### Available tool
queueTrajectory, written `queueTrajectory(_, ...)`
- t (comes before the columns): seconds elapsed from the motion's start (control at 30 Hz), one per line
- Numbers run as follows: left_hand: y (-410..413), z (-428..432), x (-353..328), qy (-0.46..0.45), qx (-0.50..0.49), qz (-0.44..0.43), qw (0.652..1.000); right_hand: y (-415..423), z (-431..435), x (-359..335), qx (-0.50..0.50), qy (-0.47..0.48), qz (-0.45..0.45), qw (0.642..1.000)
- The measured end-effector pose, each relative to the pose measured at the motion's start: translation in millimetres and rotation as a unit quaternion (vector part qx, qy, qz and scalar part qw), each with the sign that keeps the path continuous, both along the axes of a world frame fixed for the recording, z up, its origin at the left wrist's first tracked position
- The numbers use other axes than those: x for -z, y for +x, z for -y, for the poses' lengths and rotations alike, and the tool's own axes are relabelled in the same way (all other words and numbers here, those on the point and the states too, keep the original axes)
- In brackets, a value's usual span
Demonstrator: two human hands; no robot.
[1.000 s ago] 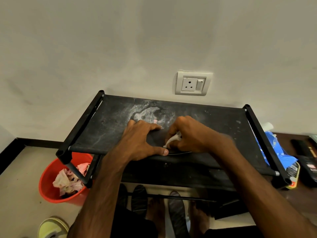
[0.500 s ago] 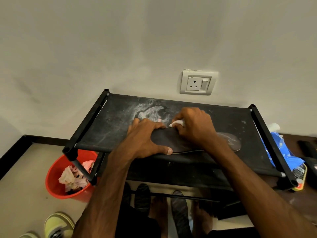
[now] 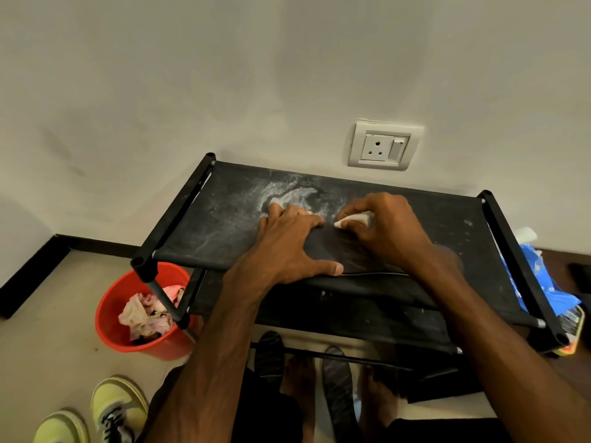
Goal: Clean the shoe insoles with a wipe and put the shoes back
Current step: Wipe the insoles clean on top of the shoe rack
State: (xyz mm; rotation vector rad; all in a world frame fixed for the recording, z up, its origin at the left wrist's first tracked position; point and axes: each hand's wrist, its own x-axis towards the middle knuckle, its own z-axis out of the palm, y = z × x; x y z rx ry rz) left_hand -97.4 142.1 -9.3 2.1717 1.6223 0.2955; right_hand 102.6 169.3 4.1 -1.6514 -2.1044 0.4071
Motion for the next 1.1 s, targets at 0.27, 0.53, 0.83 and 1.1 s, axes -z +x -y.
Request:
queueTrajectory(0.27, 3, -1, 2, 0.012, -0.008, 0.013, 1.000, -12, -4, 0, -0.047, -0.027, 0.083, 0.995)
queueTrajectory(0.53, 3, -2, 1, -0.007, -0.022, 0.028, 0.999, -10, 5, -14, -0.144, -0.104, 0.116, 0.977)
queueTrajectory(0.83, 5, -1, 0, 0.001, -0.017, 0.009, 1.000, -14, -2, 1, -0.030, -0.010, 0.135, 0.990)
queueTrajectory(1.1, 4, 0, 3, 0.000, -0.026, 0.018, 0.999, -8, -2, -2, -0.072, -0.044, 0.099, 0.992)
